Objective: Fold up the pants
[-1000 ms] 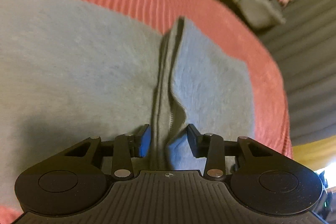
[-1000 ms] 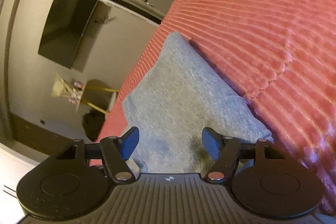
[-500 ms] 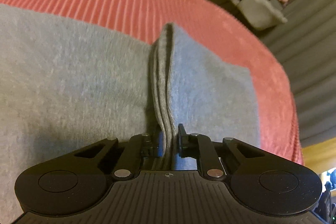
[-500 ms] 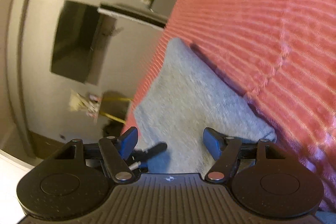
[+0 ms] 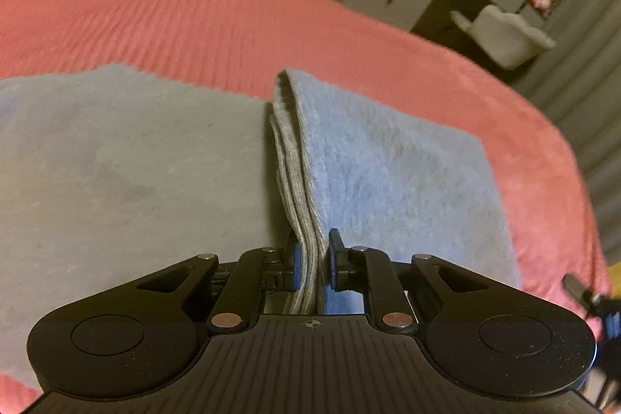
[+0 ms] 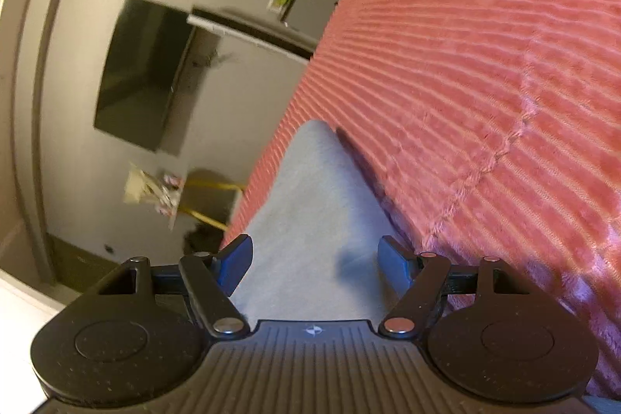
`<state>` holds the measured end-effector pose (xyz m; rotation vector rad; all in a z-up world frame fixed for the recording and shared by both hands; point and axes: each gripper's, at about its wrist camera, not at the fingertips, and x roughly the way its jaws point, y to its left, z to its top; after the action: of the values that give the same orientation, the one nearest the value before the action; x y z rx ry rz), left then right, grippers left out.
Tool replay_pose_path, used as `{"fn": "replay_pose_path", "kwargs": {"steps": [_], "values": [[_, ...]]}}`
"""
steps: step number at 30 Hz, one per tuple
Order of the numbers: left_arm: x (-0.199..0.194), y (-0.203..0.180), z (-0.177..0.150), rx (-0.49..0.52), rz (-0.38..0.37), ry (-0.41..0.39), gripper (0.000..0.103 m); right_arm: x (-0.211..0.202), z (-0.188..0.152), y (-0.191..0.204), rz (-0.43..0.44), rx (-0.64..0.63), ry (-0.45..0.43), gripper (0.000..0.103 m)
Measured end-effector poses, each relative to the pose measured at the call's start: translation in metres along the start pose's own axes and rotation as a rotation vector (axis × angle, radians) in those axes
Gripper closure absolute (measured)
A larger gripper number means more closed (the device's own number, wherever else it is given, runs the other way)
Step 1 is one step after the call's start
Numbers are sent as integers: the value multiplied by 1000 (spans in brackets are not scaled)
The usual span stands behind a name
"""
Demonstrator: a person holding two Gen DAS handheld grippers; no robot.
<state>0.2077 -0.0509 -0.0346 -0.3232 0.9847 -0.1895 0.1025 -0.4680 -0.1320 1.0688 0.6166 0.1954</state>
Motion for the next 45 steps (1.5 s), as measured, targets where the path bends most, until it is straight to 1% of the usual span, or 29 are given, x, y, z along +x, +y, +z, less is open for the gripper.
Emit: {"fn": "replay_pose_path", "kwargs": {"steps": [2, 3, 4, 7, 9, 12, 13, 14, 15, 16, 17, 18, 20, 21, 22, 23, 25, 26, 27, 28, 29, 30, 31, 33, 38, 40, 42, 44, 45], "values": [[-1, 7, -6, -13, -1, 3, 80, 4, -2, 6, -11, -38, 18, 33], [0, 10, -8, -23, 12, 3, 74, 6, -2, 9, -10, -57, 28, 38], [1, 12, -9, -34, 17, 4, 67, 8, -3, 12, -14, -77, 37, 40], [9, 20, -9, -100, -33, 19, 54, 13, -6, 18, -42, -104, 58, 40], [19, 19, -4, -134, -53, 28, 49, 14, -6, 16, -47, -92, 62, 40], [26, 16, 1, -147, -39, 22, 51, 11, -7, 14, -35, -97, 55, 40], [28, 14, 5, -146, -38, 17, 58, 11, -8, 16, -30, -109, 54, 41], [29, 12, 8, -141, -33, 12, 64, 10, -9, 18, -26, -123, 53, 44], [30, 10, 11, -133, -26, 8, 79, 10, -10, 21, -19, -141, 54, 57], [30, 8, 15, -124, -25, 0, 86, 11, -11, 26, -12, -169, 60, 68], [29, 5, 19, -112, -32, -20, 86, 12, -12, 30, -10, -197, 71, 72], [23, 0, 19, -76, -30, -58, 86, 14, -14, 35, -14, -228, 86, 74], [10, -14, 16, 44, 2, -153, 87, 23, -19, 47, -87, -308, 119, 74], [4, -21, 13, 108, 23, -196, 87, 28, -22, 52, -125, -340, 145, 75], [0, -26, 10, 159, 43, -215, 87, 37, -24, 56, -177, -372, 186, 75], [1, -27, 8, 183, 58, -206, 86, 45, -27, 58, -217, -391, 227, 75], [10, -21, 6, 168, 91, -141, 84, 62, -30, 59, -300, -415, 312, 75], [13, -17, 4, 157, 100, -108, 83, 67, -31, 58, -315, -420, 341, 75], [16, -13, 2, 147, 110, -81, 79, 70, -31, 58, -323, -423, 353, 75], [16, -11, -1, 145, 105, -73, 71, 70, -31, 59, -324, -424, 354, 75], [14, -8, -5, 139, 90, -71, 65, 69, -31, 58, -321, -423, 351, 75], [13, -5, -8, 126, 68, -64, 57, 67, -31, 57, -315, -418, 347, 75], [12, -1, -12, 108, 51, -53, 51, 65, -29, 56, -307, -402, 342, 75], [12, 6, -16, 66, 11, -54, 51, 63, -27, 51, -295, -373, 339, 75], [17, 26, -31, -14, -44, -131, 46, 62, -27, 55, -295, -375, 343, 75], [16, 27, -32, -22, -41, -154, 45, 65, -29, 56, -299, -375, 344, 75], [21, 22, -25, -13, -45, -162, 46, 66, -30, 57, -303, -374, 342, 75], [24, 22, -21, 0, -71, -167, 46, 66, -30, 57, -304, -369, 335, 75], [26, 24, -19, 2, -95, -170, 48, 67, -30, 56, -298, -362, 332, 73]]}}
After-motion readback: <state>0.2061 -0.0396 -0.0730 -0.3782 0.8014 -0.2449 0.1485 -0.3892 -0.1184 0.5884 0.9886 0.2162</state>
